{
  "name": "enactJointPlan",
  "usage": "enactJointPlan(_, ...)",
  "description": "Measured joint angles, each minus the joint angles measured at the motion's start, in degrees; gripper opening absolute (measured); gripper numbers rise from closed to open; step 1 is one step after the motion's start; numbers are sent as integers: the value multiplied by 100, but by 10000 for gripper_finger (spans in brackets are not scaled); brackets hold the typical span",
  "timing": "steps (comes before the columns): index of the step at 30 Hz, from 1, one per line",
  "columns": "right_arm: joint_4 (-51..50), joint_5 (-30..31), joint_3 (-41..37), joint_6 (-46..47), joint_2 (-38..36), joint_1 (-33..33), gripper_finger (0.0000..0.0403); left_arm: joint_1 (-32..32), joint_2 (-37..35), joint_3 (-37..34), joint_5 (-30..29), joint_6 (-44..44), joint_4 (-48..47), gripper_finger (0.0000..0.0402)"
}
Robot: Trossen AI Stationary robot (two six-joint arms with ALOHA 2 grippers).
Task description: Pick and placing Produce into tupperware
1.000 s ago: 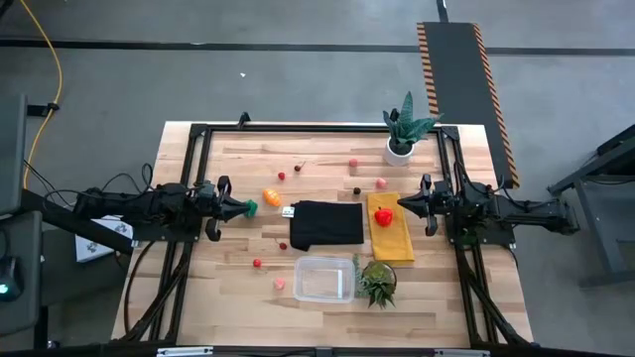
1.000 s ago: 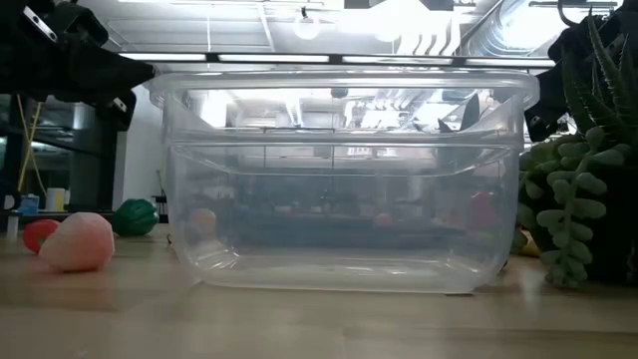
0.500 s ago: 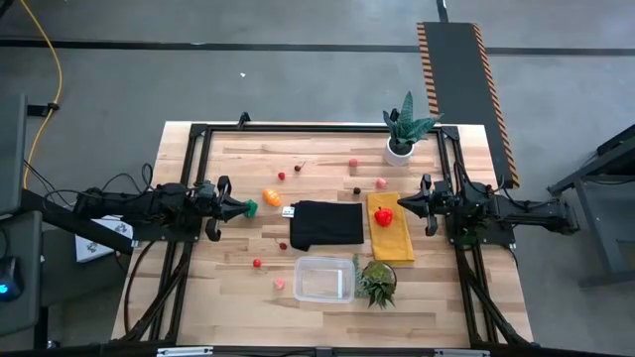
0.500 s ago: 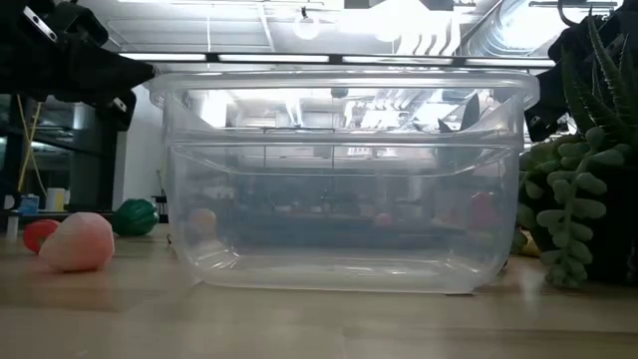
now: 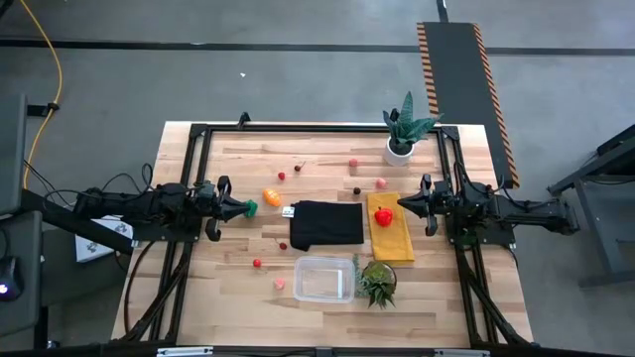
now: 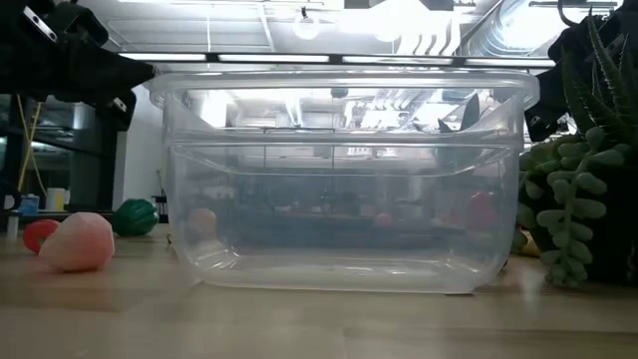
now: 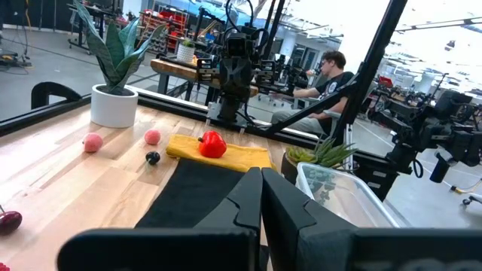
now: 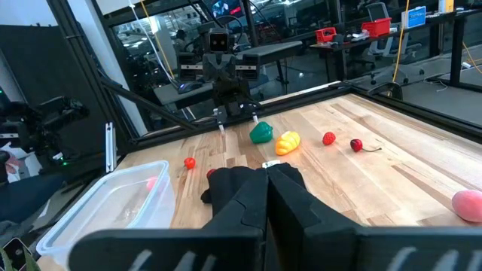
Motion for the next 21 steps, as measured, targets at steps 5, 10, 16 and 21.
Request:
enactJointPlan(5, -2, 1, 0, 0, 0, -1, 0, 0, -1, -1, 0, 1, -1, 1)
enactJointPlan(10, 0, 1, 2, 0, -1, 0, 0, 0, -1, -1, 0, 1, 1, 1)
enactJointPlan(16, 5, 52, 2, -33, 0, -3, 0, 0, 0, -1, -2, 1, 1, 1)
enactJointPlan(21, 33, 229, 0, -179, -1, -13, 0, 0, -1, -1, 0, -448, 16, 1)
